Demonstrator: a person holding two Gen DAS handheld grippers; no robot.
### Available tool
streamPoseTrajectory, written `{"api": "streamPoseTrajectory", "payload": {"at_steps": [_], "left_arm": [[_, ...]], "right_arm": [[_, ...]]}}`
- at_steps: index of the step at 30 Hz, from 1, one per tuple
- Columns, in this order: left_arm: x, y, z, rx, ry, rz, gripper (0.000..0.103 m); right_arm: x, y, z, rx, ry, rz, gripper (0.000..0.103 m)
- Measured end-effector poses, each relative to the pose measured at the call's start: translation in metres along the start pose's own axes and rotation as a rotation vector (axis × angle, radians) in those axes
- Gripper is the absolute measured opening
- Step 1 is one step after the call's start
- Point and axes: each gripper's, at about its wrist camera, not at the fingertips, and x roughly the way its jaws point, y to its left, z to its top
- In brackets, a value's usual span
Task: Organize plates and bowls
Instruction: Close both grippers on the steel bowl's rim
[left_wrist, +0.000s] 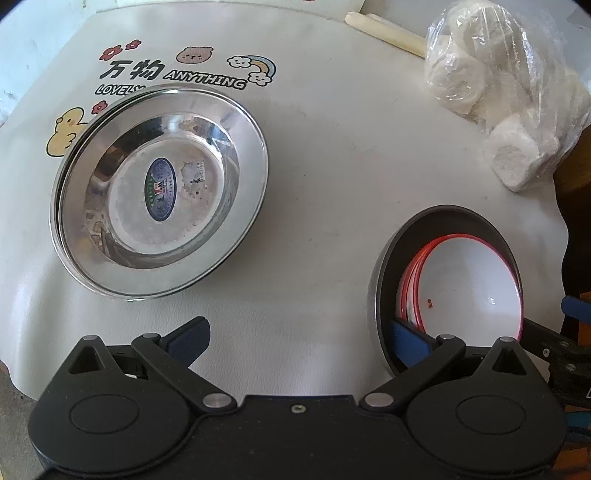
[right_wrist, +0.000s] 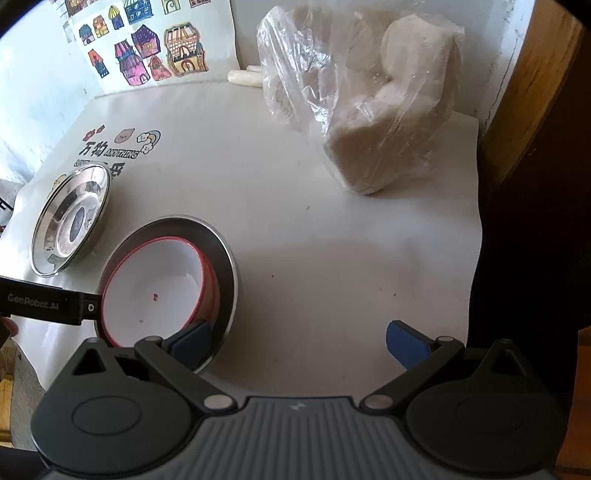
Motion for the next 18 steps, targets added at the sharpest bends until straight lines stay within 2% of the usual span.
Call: {"api": "streamPoseTrajectory", "payload": {"at_steps": [18], "left_arm": [[0.007,-0.003,0.004,0.009,0.024,0.009,0.1]], "right_arm": [[0.017,0.002,0.006,-0.016,0.018,-0.031,0.103]]}}
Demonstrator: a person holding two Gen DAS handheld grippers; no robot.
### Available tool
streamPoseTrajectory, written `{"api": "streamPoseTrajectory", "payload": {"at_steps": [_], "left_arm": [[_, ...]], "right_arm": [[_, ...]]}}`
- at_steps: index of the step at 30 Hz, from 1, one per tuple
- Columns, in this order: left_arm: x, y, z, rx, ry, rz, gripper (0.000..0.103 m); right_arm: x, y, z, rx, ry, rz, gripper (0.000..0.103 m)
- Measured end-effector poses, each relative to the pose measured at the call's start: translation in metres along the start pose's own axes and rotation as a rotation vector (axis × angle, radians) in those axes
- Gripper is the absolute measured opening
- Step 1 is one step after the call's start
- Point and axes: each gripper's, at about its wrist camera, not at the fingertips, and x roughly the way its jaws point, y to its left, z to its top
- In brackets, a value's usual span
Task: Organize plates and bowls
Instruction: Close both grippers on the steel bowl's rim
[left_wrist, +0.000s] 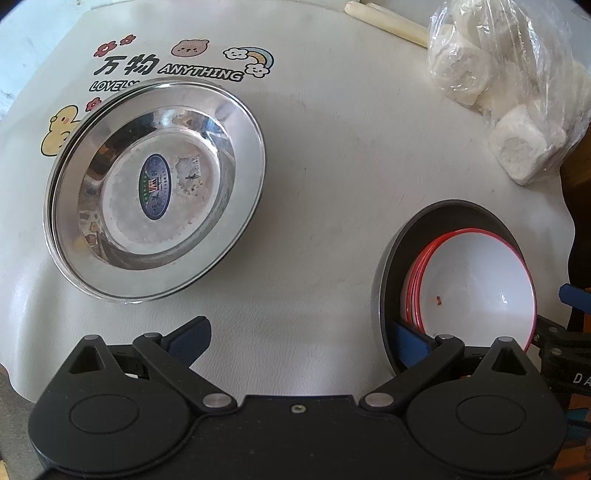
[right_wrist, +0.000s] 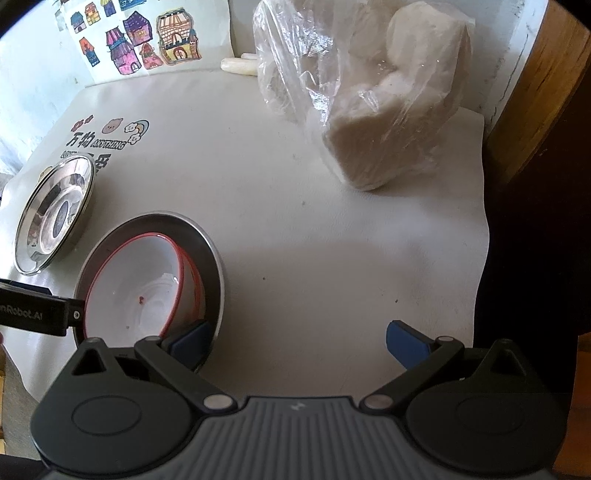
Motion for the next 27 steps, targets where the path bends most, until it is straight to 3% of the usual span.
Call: {"api": "streamPoseTrajectory", "payload": {"at_steps": [8,11,19,24,27], "left_arm": [[0.0,-0.0014,-0.0001,0.005,-0.011,-0.011,0.094],[-0.0014,-0.0029,-0.0003,0.006,-0.015,-0.028,0.088],[-0.0051,-0.006,-0.0009,0.0,-0.02,-0.066,0.073],[-0.0083,-0.0072,-0.0015,0.002,-0.024,-0.118,0.048],[-0.0087,-0.0085,-0.0014,0.002,-0.024,-0.136,0.041]], "right_arm": [[0.002,0.0015,0.0006,-0.022,-0.016,-0.002,0.101],[0.0012,0.0015,0.001,-0.026,-0.019,0.014,0.095],[-0.0017,0.0016,0.0041,-0.01,0.0,0.091,0.067],[-0.0028,0.0052,0.007,-0.023,0.002,0.133,0.049],[-0.0023,0.0064,0.0085,-0.021,0.007,0.157,0.04]]}}
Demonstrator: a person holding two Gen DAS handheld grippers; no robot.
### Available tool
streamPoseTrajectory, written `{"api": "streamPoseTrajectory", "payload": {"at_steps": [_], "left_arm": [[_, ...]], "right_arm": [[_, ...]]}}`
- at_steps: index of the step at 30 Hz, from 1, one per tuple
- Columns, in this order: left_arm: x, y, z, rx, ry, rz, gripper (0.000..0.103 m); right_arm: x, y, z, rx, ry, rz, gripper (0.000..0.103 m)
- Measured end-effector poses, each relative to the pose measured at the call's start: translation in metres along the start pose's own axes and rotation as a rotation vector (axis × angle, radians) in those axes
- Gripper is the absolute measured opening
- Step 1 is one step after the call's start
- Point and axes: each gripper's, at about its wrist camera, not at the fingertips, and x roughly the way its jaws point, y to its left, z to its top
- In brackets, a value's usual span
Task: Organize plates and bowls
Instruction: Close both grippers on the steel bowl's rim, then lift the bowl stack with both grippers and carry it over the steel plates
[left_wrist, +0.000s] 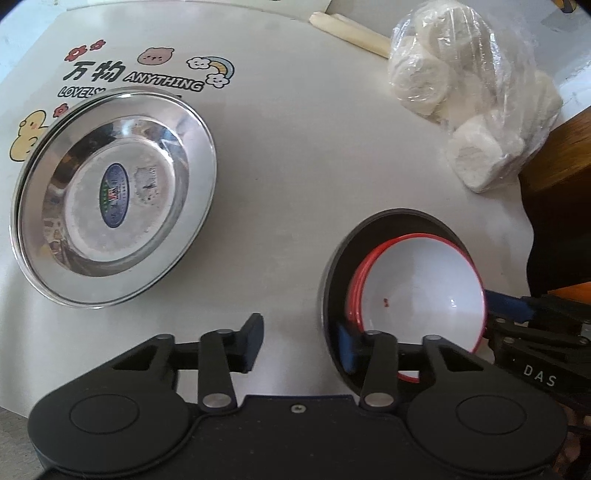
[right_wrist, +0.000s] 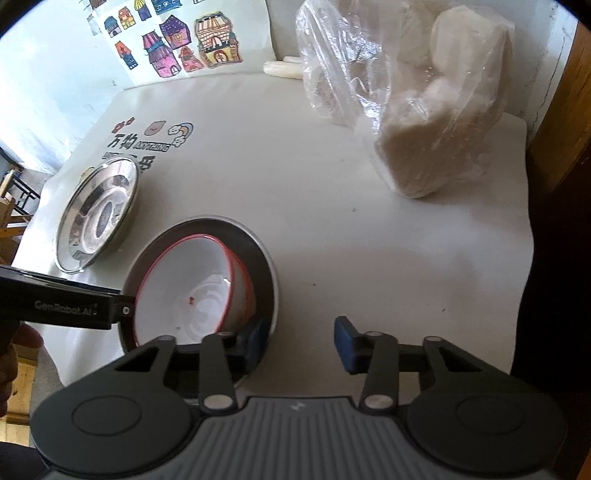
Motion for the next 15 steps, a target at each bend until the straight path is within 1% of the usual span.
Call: {"api": "streamPoseTrajectory", "payload": {"at_steps": [1,3,4,5,6,7,10,12,15], "left_arm": [[0.0002,-0.0003,0.0,-0.002,0.0,-0.005,0.039],[0.0008,0.0,0.0003,-0.007,0.001,-0.024,0.03],[0.0008,0.0001,0.0003,-0.012,0.002,-0.037,0.027],[0.0009,0.0005,0.0003,-0.019,0.004,-0.049,0.023],[0.0015,0.0014,0.0008,-0.027,0.006,-0.061,0.018],[0.002,0.0029,0.0009,-0.04,0.008,-0.077,0.015],[0.0027,0.0046,0.001,-0.06,0.011,-0.098,0.011],[0.0021,0.0055,-0.0003,-0.066,0.01,-0.106,0.008],[0.0026,0.0063,-0.0012,-0.073,0.009,-0.109,0.008]], "right_arm": [[-0.0002,-0.0002,-0.0001,0.005,0.001,0.008,0.037],[-0.0004,0.0005,-0.0001,0.01,0.004,0.023,0.032],[-0.0004,0.0013,0.0003,0.007,0.005,0.027,0.029],[-0.0002,0.0022,0.0007,0.004,0.006,0.029,0.027],[0.0,0.0031,0.0012,0.0,0.008,0.034,0.023],[0.0009,0.0042,0.0024,-0.003,0.011,0.038,0.019],[0.0032,0.0083,0.0051,-0.016,0.019,0.049,0.012],[0.0039,0.0097,0.0061,-0.02,0.024,0.049,0.012],[0.0046,0.0093,0.0068,-0.012,0.029,0.054,0.012]]}}
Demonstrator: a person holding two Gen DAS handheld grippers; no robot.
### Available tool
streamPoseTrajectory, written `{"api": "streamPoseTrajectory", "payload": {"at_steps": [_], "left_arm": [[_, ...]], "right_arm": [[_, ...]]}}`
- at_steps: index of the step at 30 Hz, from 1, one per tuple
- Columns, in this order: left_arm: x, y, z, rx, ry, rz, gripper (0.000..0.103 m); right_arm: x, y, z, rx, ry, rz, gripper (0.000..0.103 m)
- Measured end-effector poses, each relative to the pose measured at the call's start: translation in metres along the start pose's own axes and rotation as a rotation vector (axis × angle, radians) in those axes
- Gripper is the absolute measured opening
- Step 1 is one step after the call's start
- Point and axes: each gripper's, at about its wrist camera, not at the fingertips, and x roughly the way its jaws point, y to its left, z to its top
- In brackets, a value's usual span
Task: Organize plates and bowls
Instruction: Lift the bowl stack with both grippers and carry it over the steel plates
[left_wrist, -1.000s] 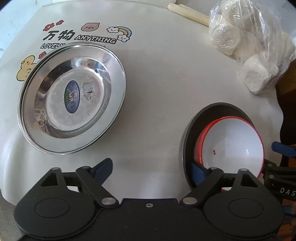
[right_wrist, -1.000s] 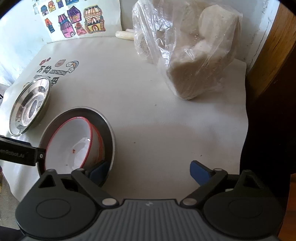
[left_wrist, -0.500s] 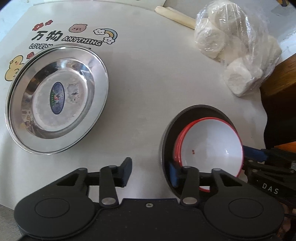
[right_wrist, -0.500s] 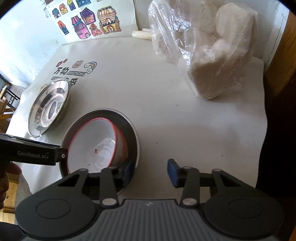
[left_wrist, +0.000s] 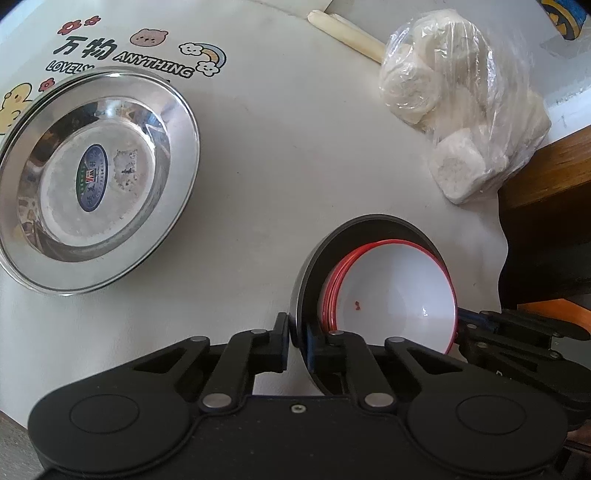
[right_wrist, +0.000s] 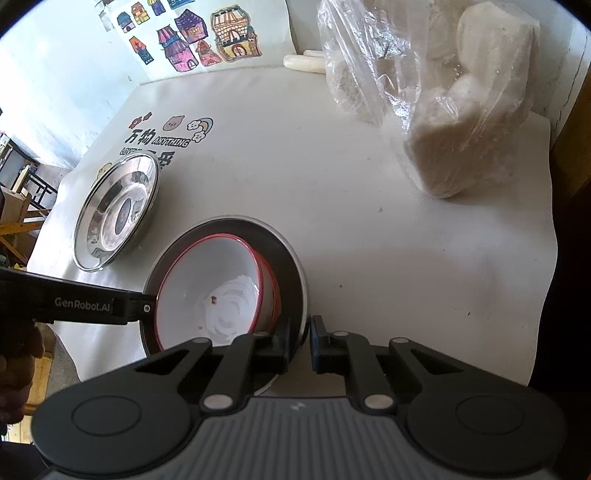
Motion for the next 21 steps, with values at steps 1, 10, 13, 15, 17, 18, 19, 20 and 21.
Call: {"api": "streamPoseTrajectory", "payload": {"at_steps": [1,10,13,15,17,18,19,20,21], "left_arm": [[0.0001,0.0003,0.0006,-0.002,0.0,-0.002,0.008],[-0.0016,0.0018,-0.0023,-0.018,-0.014,-0.001,0.008],[-0.0015,0.001,-0.0031,-0.025,-0.012,0.001,0.008],[-0.0015,0.0008,-0.0031,-0.033,-0.007,0.001,0.008],[-0.0014,0.001,-0.0035,-0.045,-0.003,-0.001,0.008],[-0.0014,0.0014,-0.0041,-0.05,-0.002,-0.002,0.008],[-0.0016,0.0019,-0.0044,-0.055,0.0,-0.004,0.008],[-0.0016,0.0021,-0.0047,-0.06,0.002,-0.005,0.008],[-0.0014,0.0021,-0.005,-0.066,0.006,-0.006,0.008]], "right_arm": [[0.0003,-0.0002,0.0002,0.001,0.001,0.0,0.012],[0.0017,-0.0008,-0.0007,0.006,0.002,0.005,0.011],[0.0012,-0.0007,-0.0016,0.02,0.005,0.01,0.011],[0.0004,-0.0024,-0.0012,0.021,0.011,0.012,0.011],[0.0,-0.0024,-0.0016,0.018,0.013,0.011,0.01],[-0.0001,-0.0024,-0.0018,0.016,0.015,0.011,0.01],[-0.0001,-0.0022,-0.0018,0.014,0.017,0.011,0.01],[-0.0001,-0.0022,-0.0018,0.012,0.019,0.011,0.01],[-0.0001,-0.0022,-0.002,0.011,0.022,0.01,0.01]]}}
